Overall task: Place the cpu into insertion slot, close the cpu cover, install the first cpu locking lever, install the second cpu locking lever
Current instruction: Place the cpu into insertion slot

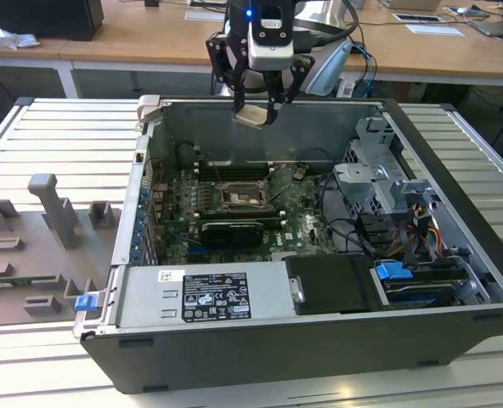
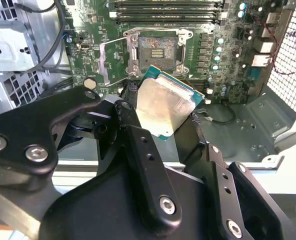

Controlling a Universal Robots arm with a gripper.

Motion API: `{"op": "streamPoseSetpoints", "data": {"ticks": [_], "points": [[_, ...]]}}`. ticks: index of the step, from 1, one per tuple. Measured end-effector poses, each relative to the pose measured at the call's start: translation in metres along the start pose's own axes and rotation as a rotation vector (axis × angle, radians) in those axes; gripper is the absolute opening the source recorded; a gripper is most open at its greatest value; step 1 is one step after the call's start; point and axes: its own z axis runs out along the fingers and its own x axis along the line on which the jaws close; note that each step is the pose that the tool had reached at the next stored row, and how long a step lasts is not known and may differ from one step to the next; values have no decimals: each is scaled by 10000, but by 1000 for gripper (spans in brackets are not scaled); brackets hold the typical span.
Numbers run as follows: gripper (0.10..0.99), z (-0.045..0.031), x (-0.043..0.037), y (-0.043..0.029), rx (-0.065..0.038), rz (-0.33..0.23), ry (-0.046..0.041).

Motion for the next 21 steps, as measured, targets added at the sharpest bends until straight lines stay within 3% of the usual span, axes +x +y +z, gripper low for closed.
{"op": "streamPoseSetpoints", "data": {"ticks": [12,21], "points": [[541,1,0,0,-13,636,-57],[541,1,0,0,-29,1509,-135]]}}
